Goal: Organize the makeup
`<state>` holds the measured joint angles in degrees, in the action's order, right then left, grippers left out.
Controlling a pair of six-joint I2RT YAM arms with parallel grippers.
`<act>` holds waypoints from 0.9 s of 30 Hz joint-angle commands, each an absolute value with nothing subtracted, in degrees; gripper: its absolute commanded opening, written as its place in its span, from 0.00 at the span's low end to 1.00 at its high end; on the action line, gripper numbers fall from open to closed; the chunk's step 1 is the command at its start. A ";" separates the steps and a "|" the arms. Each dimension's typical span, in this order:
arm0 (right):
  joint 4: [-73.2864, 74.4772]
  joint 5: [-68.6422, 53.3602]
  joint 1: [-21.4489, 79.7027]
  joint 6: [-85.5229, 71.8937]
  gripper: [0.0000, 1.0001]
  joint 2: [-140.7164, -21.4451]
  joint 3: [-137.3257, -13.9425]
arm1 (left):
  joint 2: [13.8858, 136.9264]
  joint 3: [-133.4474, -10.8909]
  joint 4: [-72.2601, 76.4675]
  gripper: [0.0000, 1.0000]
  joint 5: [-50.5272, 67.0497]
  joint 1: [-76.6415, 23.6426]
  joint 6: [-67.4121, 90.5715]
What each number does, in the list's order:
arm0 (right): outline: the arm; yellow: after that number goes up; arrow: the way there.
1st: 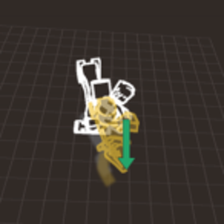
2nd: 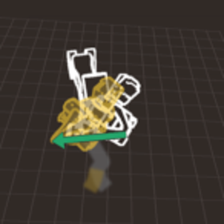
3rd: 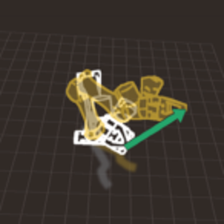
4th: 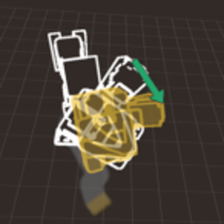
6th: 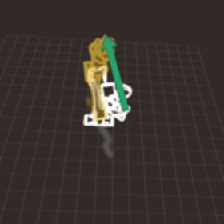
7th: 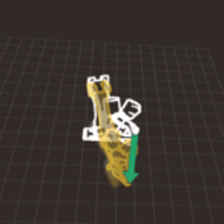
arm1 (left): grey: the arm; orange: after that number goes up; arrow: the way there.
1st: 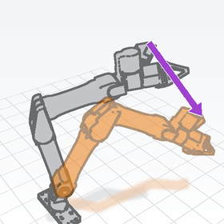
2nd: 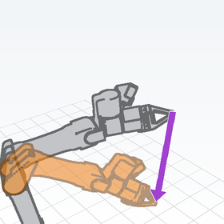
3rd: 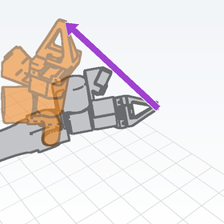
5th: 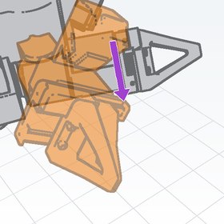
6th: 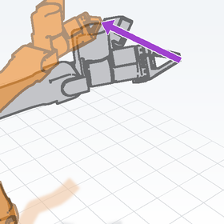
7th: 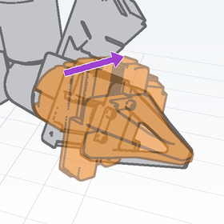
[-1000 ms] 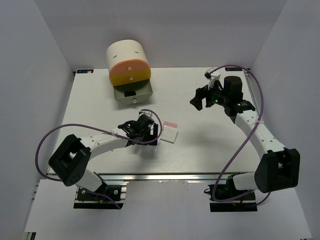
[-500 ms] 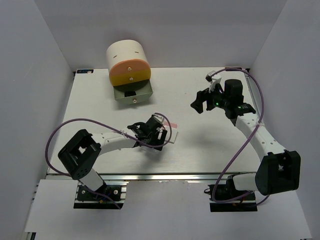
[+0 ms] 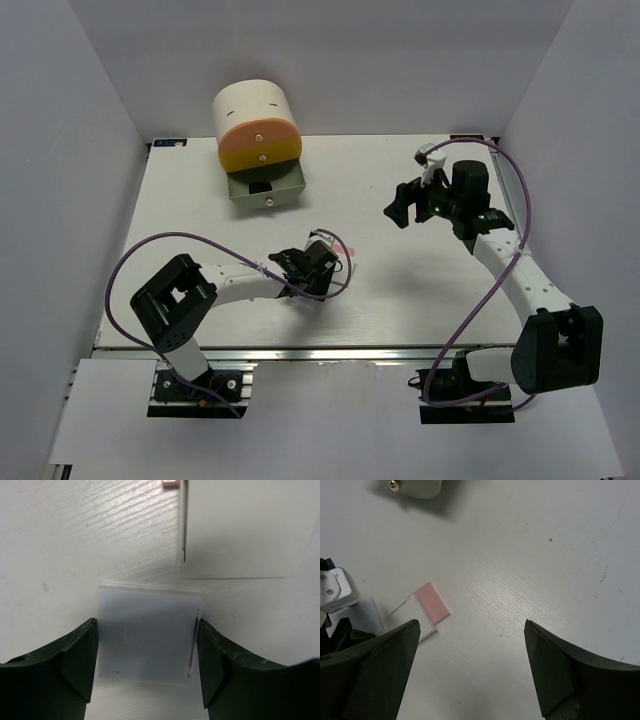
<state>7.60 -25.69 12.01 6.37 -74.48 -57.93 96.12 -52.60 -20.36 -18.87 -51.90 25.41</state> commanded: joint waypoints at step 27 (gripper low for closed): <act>6.50 -30.67 11.07 11.33 0.89 -71.10 -53.17 | 104.58 -89.02 -18.99 0.00 -29.09 -24.35 29.45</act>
